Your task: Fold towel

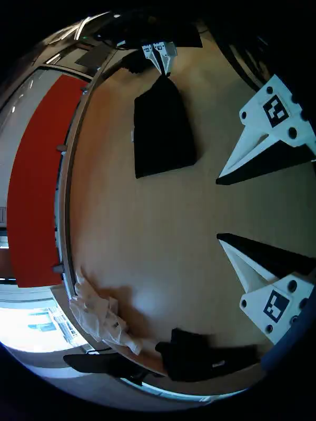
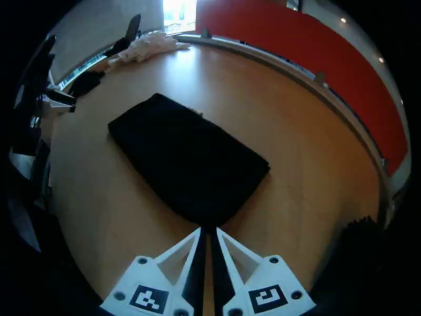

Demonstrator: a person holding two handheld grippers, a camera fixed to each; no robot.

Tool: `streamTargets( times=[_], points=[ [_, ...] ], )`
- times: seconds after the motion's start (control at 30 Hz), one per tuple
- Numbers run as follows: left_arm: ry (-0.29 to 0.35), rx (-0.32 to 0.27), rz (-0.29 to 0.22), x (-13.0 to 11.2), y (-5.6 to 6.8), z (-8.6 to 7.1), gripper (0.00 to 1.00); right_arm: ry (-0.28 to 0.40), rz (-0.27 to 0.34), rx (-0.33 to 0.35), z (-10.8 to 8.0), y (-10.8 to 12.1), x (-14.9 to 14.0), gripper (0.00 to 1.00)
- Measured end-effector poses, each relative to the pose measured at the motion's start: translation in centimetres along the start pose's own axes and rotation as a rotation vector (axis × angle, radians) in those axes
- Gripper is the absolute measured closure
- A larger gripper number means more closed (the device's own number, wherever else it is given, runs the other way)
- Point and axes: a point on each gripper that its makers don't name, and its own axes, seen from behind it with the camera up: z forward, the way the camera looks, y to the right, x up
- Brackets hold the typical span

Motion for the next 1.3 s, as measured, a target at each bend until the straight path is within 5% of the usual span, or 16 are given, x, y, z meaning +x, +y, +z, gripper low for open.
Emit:
streamTargets(
  times=[0.67, 1.3],
  points=[
    [0.014, -0.002, 0.006, 0.5, 0.5, -0.3, 0.33, 0.130, -0.075, -0.084, -6.0, 2.3, 6.7, 0.94],
    [0.022, -0.006, 0.014, 0.9, 1.0, -0.3, 0.33, 0.191, -0.111, -0.131, -9.6, 4.1, 9.3, 0.94]
  ],
)
